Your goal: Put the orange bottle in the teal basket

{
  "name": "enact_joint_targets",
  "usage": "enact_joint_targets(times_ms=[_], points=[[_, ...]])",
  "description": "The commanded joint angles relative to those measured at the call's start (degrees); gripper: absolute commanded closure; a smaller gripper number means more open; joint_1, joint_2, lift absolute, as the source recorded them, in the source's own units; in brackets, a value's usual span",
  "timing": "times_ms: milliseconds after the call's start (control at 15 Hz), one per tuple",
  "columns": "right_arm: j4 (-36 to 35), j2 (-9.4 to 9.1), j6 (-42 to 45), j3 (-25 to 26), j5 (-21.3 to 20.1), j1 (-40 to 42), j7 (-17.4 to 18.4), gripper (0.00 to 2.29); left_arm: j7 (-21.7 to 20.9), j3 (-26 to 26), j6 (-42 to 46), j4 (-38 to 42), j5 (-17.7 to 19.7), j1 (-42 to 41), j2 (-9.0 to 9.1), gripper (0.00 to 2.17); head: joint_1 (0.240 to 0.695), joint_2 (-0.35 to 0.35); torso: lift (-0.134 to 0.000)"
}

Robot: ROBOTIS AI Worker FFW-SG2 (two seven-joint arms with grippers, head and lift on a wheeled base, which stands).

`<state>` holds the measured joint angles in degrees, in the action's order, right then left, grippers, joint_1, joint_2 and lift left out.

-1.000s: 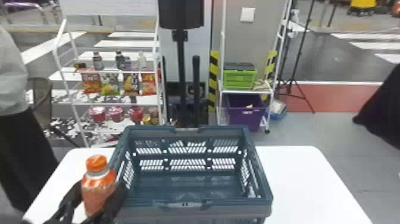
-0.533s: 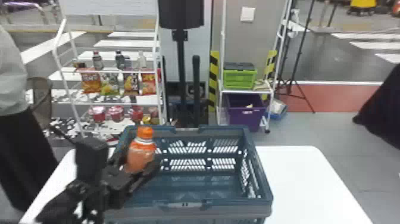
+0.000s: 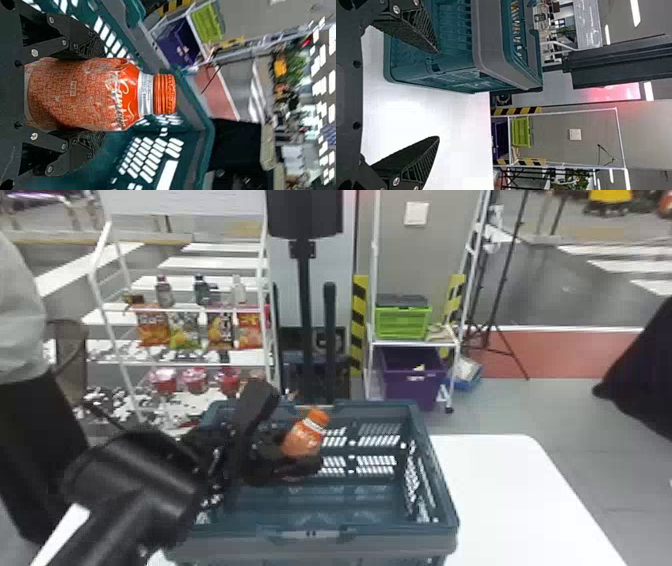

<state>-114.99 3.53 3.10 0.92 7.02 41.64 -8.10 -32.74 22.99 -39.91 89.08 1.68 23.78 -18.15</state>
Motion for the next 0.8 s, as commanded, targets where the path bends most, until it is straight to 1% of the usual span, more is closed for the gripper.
enact_joint_targets(times_ms=[0, 133, 200, 267, 333, 467, 533, 667, 733], points=[[1.3, -0.37, 0.5, 0.0, -0.3, -0.5, 0.0, 0.12, -5.2, 4.9, -0.3, -11.0, -1.5, 7.4, 1.71, 0.59, 0.499, 0.000, 0.000], [2.3, -0.72, 0.6, -0.2, -0.6, -1.0, 0.0, 0.12, -8.3, 6.3, -1.4, -19.1, -4.1, 11.1, 4.79, 0.59, 0.499, 0.000, 0.000], [2.7, -0.81, 0.6, -0.3, -0.8, -1.4, 0.0, 0.12, -8.3, 6.7, -0.3, -23.8, -6.9, 12.5, 6.46, 0.59, 0.499, 0.000, 0.000], [3.0, -0.89, 0.6, -0.4, -1.0, -1.7, 0.0, 0.12, -9.4, 6.8, 2.5, -28.4, -9.9, 13.6, 8.39, 0.59, 0.499, 0.000, 0.000], [3.2, -0.89, 0.6, -0.5, -1.2, -1.9, 0.1, 0.12, -11.1, 4.6, 5.5, -32.0, -14.5, 13.8, 10.85, 0.59, 0.499, 0.000, 0.000], [3.8, -0.89, 0.5, -0.7, -1.3, -2.4, 0.1, 0.12, -13.3, -0.4, 10.9, -36.9, -26.4, 13.9, 15.07, 0.59, 0.499, 0.000, 0.000], [4.0, -0.89, 0.5, -0.9, -1.4, -2.6, 0.2, 0.12, -13.5, -1.3, 12.0, -37.8, -28.1, 13.8, 15.60, 0.59, 0.499, 0.000, 0.000], [4.1, -0.89, 0.5, -1.0, -1.6, -2.6, 0.2, 0.12, -13.8, -1.2, 12.4, -39.1, -28.5, 13.9, 15.60, 0.59, 0.499, 0.000, 0.000], [4.1, -0.89, 0.5, -1.1, -1.6, -2.6, 0.2, 0.12, -14.6, -1.2, 12.4, -39.4, -29.5, 13.9, 15.69, 0.59, 0.499, 0.000, 0.000]])
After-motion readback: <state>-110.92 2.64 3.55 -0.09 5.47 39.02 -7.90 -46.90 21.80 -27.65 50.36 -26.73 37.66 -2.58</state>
